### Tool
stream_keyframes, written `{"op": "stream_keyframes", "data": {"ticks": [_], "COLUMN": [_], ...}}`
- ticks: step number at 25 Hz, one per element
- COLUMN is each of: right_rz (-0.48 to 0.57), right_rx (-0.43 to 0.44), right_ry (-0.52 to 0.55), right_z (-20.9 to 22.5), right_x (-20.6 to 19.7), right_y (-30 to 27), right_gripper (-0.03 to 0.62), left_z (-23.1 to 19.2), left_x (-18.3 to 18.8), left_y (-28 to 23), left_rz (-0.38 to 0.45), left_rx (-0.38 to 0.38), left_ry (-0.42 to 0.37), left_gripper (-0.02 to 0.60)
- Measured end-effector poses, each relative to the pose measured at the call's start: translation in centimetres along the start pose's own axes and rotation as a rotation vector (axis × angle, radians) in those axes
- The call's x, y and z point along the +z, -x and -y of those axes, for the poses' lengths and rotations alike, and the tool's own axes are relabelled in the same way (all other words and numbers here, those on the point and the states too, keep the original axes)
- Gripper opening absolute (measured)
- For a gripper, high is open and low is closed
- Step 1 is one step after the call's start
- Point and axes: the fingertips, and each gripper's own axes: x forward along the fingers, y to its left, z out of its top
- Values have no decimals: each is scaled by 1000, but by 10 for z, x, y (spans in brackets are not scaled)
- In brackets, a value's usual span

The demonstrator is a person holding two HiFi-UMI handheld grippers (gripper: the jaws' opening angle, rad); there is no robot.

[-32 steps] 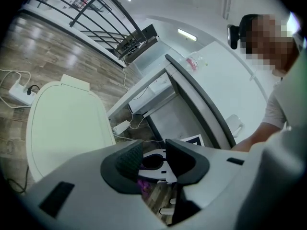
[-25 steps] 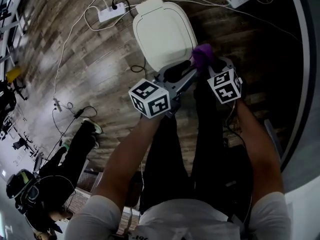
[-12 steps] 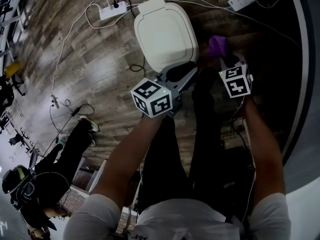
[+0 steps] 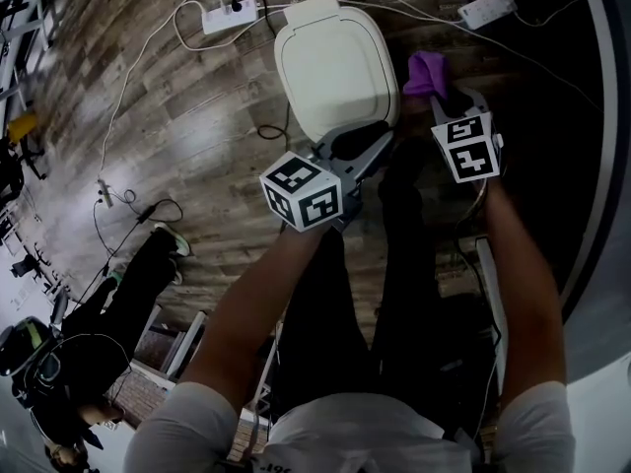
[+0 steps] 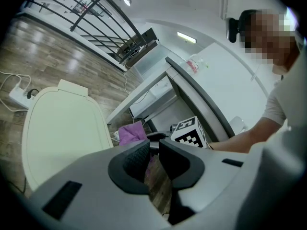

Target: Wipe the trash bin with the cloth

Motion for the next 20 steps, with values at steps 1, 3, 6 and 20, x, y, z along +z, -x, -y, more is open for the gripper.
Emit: {"op": "stream_keyframes", "data": {"ticks": [1, 3, 6, 20], "right_rz": [5, 20, 47, 133], "right_rx": [1, -4, -19, -38], "right_ry": [5, 15, 34, 150], "right_z": [2, 6, 12, 28], "right_x": [7, 23, 50, 176], "right_y": [-3, -8, -13, -55], "right_gripper": [91, 91, 91, 91], "left_z": [-2, -5, -9, -37], "left_x": [1, 4, 7, 18], "left_y": [1, 3, 9, 42], "left_rz": [3, 9, 14, 44], "left_rx": [2, 6, 16, 47], "left_ry": [3, 7, 7, 26], "left_gripper": [61, 61, 61, 61]}}
